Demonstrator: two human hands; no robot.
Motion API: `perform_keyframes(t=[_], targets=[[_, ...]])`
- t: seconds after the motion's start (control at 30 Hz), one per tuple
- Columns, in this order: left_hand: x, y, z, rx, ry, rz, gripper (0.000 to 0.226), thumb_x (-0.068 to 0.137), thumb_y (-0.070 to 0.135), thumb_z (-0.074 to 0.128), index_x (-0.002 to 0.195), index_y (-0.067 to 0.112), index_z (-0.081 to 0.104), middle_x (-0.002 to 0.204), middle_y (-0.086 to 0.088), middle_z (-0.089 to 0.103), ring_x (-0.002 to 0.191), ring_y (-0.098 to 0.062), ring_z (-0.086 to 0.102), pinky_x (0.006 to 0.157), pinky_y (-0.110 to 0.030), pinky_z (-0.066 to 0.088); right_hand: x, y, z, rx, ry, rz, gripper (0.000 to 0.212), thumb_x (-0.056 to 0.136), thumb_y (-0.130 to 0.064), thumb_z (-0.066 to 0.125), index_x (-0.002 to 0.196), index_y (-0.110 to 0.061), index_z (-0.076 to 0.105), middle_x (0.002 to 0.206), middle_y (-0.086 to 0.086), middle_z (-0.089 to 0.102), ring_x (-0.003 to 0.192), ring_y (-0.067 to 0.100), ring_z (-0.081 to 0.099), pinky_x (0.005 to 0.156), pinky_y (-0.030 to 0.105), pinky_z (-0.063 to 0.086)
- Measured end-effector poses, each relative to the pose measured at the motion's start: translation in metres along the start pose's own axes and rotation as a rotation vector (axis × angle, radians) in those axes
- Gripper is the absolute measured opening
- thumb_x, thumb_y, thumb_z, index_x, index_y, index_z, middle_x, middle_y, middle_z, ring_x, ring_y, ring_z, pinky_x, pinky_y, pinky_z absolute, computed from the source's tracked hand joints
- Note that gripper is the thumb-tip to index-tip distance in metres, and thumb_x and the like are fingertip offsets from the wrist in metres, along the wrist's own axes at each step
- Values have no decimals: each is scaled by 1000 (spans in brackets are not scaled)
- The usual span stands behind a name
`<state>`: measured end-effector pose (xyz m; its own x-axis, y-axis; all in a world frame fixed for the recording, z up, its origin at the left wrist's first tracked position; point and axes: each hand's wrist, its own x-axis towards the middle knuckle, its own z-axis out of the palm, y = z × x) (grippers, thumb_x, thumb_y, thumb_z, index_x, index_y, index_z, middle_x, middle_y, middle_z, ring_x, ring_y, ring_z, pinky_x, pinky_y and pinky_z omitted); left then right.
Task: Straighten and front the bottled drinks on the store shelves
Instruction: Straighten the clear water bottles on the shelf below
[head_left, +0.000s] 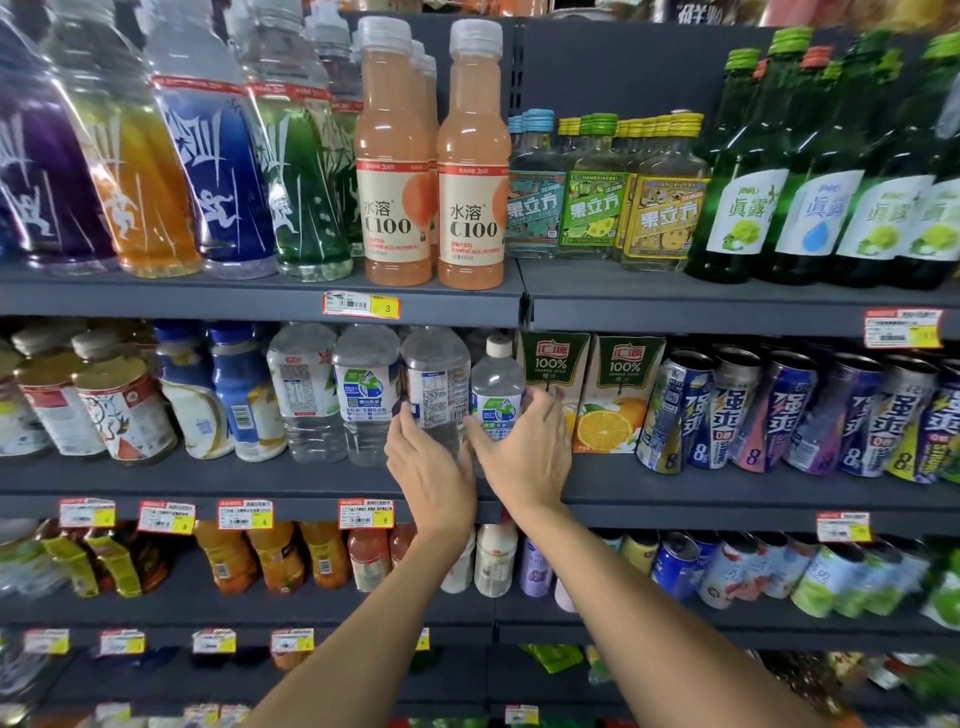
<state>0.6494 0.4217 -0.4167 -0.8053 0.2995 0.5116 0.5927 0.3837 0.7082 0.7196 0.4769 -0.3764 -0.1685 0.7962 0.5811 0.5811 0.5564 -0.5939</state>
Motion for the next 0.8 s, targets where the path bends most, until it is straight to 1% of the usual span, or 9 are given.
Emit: perform_keyframes(t=[0.1,0.2,0.3,0.4,0.5,0.6,0.73,0.8], targets=[[0,-4,3,8,-38,-86,87,85,28,79,150,-2,30,147,-22,44,137,-35,39,111,-44,32,5,2,2,-44,-49,13,73,74,-67,71,117,-12,52,111,5,63,104,25,62,88,41,52],[5,-6,5,45,-30,-106,86,85,35,78,148,-3,33,144,-22,47,135,-36,41,110,-45,34,7,7,1,-37,-52,-2,66,73,-64,69,111,-11,55,102,4,66,95,24,64,83,40,52],[6,-3,11,79,-21,-119,93,82,41,80,148,-3,33,143,-22,47,132,-37,43,107,-46,37,6,22,-6,-24,-19,-9,66,67,-64,68,104,-11,55,94,3,64,88,25,63,77,39,52],[4,6,20,121,-4,-175,104,76,52,81,148,-2,31,144,-21,45,130,-36,43,103,-47,36,4,39,-14,2,34,-8,64,64,-62,70,101,-12,52,90,1,58,87,25,60,77,39,51],[6,15,29,140,34,-246,109,71,58,82,148,1,30,145,-19,43,127,-35,43,98,-49,35,4,49,-19,-1,38,-26,64,66,-61,71,103,-13,51,91,-1,55,88,24,59,78,38,49],[10,16,34,168,56,-297,103,72,57,82,145,4,31,142,-17,44,123,-33,43,97,-50,36,3,51,-20,1,17,-49,65,71,-63,70,108,-13,52,94,0,57,92,22,59,81,37,50],[13,13,33,186,60,-292,98,71,52,83,141,3,36,132,-17,50,115,-34,48,92,-49,37,-1,53,-19,14,-32,-34,76,71,-65,74,119,-11,50,105,1,56,101,22,58,86,38,52],[11,9,29,193,38,-263,99,69,53,82,141,2,38,128,-17,52,115,-34,50,91,-48,37,-4,54,-17,54,-51,-9,75,71,-61,77,121,-12,49,107,1,54,103,23,58,85,38,52]])
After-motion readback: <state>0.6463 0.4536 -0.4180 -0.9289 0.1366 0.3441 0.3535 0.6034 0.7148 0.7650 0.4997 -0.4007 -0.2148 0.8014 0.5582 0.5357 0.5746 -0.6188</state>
